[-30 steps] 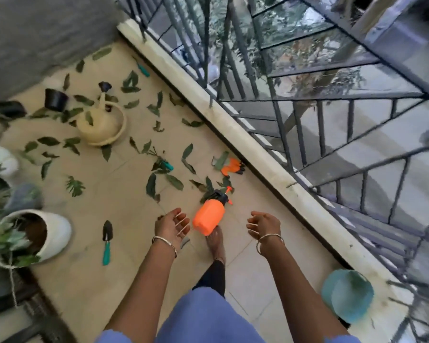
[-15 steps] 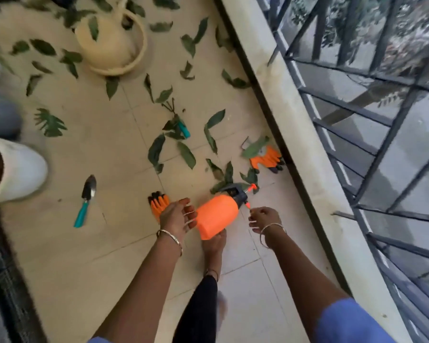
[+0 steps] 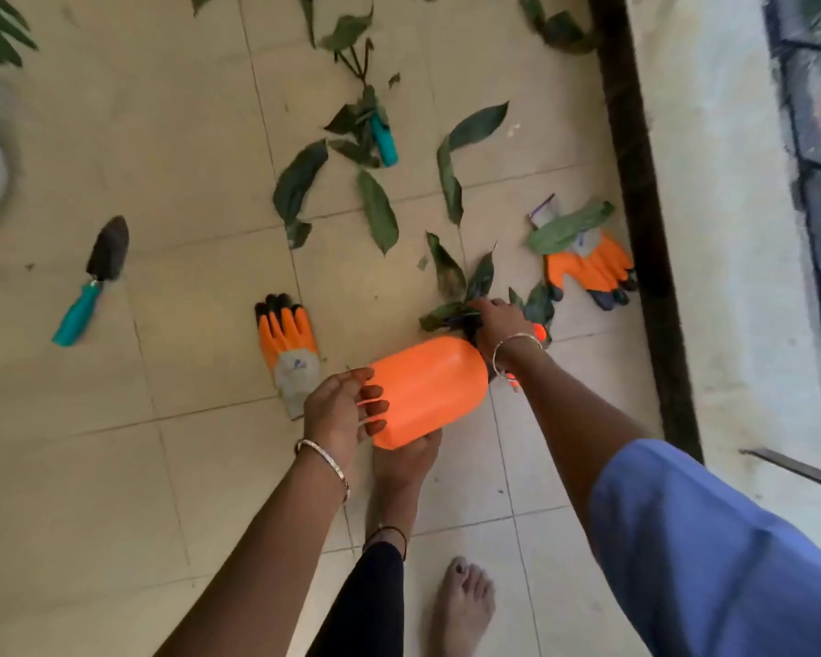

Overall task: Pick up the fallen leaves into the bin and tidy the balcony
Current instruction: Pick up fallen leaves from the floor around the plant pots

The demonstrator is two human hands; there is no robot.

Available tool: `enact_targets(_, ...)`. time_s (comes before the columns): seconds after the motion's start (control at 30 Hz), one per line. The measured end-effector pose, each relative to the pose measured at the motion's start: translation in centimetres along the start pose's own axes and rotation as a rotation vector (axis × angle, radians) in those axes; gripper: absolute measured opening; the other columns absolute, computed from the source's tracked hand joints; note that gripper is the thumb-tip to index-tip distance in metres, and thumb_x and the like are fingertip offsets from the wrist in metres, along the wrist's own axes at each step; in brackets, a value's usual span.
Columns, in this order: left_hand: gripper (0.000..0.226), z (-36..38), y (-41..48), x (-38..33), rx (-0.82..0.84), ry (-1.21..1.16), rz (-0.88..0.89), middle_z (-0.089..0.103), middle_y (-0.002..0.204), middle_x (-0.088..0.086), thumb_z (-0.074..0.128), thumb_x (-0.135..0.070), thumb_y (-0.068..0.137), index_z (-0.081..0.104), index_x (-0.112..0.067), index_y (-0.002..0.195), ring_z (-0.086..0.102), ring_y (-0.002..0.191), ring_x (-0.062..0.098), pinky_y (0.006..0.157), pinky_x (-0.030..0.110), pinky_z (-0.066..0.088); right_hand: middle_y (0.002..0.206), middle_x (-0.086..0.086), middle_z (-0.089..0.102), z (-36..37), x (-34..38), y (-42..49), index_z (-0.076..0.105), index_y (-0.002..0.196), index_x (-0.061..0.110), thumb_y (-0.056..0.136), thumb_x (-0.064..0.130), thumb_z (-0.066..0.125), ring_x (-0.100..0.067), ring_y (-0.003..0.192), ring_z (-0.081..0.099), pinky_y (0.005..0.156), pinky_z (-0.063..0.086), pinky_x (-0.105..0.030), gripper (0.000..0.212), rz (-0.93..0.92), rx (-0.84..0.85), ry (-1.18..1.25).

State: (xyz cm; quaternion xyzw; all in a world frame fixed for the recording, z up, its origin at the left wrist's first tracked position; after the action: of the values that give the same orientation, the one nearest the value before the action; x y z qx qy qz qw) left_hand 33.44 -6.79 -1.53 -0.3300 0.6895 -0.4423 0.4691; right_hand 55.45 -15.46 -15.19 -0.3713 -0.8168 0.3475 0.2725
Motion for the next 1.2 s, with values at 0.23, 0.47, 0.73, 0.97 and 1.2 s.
enact_targets(0.23, 0.021, -0.3, 0.9, 2.5, -0.034, -0.010, -0.003, 0.058, 0.064, 0.002, 0.048, -0.009, 0.098, 0.061, -0.015, 0.082, 0.057, 0.041, 0.008, 0.042, 0.017, 0.042, 0.125, -0.013, 0.049, 1.9, -1.3, 0.4, 0.053, 0.131, 0.026, 0.093, 0.039, 0.055, -0.039, 0.120, 0.043, 0.097, 0.043, -0.051, 0.040, -0.102, -0.014, -0.178)
enact_targets(0.47, 0.010, -1.0, -5.5, 3.3, -0.031, 0.037, 0.027, 0.059, 0.073, 0.007, 0.053, -0.007, 0.096, 0.063, -0.007, 0.098, 0.054, 0.060, 0.020, 0.055, 0.027, 0.043, 0.108, -0.009, 0.052, 2.2, -2.8, -13.2, 0.060, 0.112, 0.018, 0.080, 0.031, 0.076, -0.035, 0.098, 0.052, 0.071, 0.046, -0.044, 0.038, -0.192, -0.147, -0.160)
enact_targets(0.73, 0.012, -0.2, -10.8, 6.4, 0.009, 0.048, 0.084, 0.054, 0.074, 0.008, 0.053, -0.007, 0.097, 0.062, -0.009, 0.089, 0.049, 0.062, 0.020, 0.050, 0.025, 0.041, 0.100, -0.017, 0.057, 0.6, -8.7, -25.2, 0.066, 0.113, 0.016, 0.073, 0.013, 0.078, -0.035, 0.084, 0.051, 0.066, 0.037, -0.042, 0.042, -0.100, -0.563, -0.445)
enact_targets(0.97, 0.019, 1.5, -12.0, 11.2, 0.039, 0.013, 0.048, 0.054, 0.069, 0.005, 0.052, -0.008, 0.098, 0.060, -0.013, 0.081, 0.050, 0.057, 0.018, 0.040, 0.017, 0.039, 0.084, -0.017, 0.054, 1.6, -14.0, -25.5, 0.067, 0.078, 0.009, 0.069, 0.003, 0.071, -0.035, 0.080, 0.053, 0.065, 0.041, -0.044, 0.011, -0.055, -0.492, -0.671)
enact_targets(1.2, 0.012, 1.8, -11.6, 14.0, 0.054, 0.016, 0.050, 0.058, 0.069, 0.003, 0.055, -0.010, 0.096, 0.066, -0.010, 0.101, 0.056, 0.060, 0.017, 0.042, 0.018, 0.045, 0.091, -0.013, 0.056, 1.6, -15.0, -24.5, 0.067, 0.078, 0.013, 0.065, 0.007, 0.075, -0.034, 0.086, 0.052, 0.075, 0.043, -0.048, 0.016, 0.010, -0.445, -0.725)
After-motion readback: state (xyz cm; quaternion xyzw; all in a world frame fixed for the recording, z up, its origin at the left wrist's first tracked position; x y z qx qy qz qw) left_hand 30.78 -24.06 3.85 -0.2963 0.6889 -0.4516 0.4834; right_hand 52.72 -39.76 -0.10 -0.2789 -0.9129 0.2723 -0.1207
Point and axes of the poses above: each hand's wrist, its own y-axis towards the middle knuckle, its own z-axis out of the palm, x = y × z, the point moved 4 cm from there along y, towards the middle knuckle
